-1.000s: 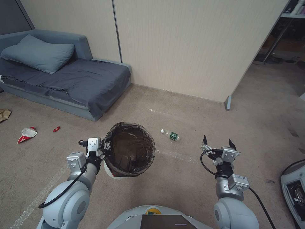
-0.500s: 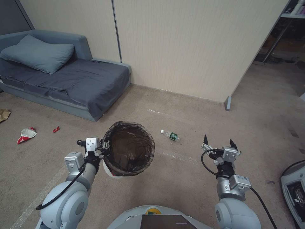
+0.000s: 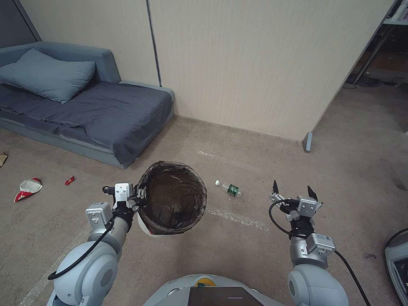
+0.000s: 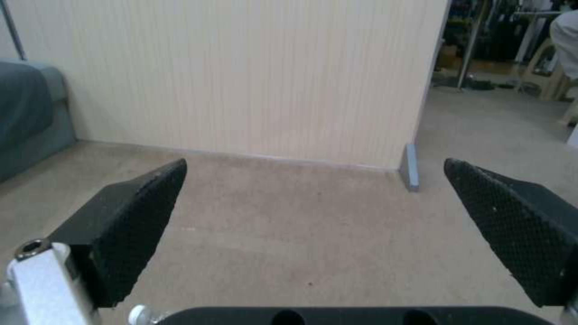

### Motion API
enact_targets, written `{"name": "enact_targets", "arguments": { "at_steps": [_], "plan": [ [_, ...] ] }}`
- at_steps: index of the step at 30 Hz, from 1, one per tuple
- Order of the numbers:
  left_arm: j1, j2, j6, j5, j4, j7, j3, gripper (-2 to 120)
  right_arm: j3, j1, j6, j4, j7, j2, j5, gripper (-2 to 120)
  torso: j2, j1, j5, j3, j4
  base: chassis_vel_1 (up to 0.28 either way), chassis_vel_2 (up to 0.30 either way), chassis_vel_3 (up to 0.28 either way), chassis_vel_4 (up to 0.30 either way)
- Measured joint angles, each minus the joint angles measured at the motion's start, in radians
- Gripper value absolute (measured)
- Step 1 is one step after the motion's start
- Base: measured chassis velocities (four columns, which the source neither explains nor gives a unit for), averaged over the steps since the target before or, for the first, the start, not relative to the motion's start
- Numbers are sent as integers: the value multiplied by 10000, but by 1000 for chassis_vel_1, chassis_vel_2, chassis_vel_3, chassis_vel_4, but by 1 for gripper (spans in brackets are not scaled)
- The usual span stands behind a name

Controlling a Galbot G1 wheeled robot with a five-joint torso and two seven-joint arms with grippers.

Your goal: Pick up the trash bin, then pick up the garbage from the floor and place it into the trash bin.

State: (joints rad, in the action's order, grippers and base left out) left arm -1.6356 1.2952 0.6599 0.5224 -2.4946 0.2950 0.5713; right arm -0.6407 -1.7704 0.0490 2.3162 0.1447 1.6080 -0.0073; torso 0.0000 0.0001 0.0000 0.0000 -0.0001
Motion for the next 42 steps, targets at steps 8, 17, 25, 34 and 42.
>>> {"name": "enact_targets", "arguments": {
  "at_steps": [8, 17, 25, 34, 42],
  "plan": [
    [16, 26, 2, 0, 4, -2, -14, 7, 7, 6, -2, -15, -6, 0, -9, 100, 0, -1, -1, 0, 1, -52, 73, 70, -69],
    [25, 36, 3, -3, 12, -7, -18, 7, 15, 10, -10, -23, -6, 0, -20, 100, 0, 0, -1, 0, 1, -80, 80, 86, -88],
    [28, 58, 4, -7, 13, -15, -17, 7, 18, 10, -23, -26, -9, 0, -23, 100, 0, -1, -1, 0, 0, -82, 61, 82, -77],
    [31, 78, 7, -8, 13, -19, -22, 7, 27, 11, -32, -31, -17, 0, -24, 100, 0, -1, 0, 0, 2, -69, 77, 90, -80],
    [42, 84, 9, 0, 11, -18, -16, 7, 41, 30, -29, -64, -9, 0, -9, 100, 0, 0, 0, 1, 2, -88, 69, 73, -80]
  ]
}}
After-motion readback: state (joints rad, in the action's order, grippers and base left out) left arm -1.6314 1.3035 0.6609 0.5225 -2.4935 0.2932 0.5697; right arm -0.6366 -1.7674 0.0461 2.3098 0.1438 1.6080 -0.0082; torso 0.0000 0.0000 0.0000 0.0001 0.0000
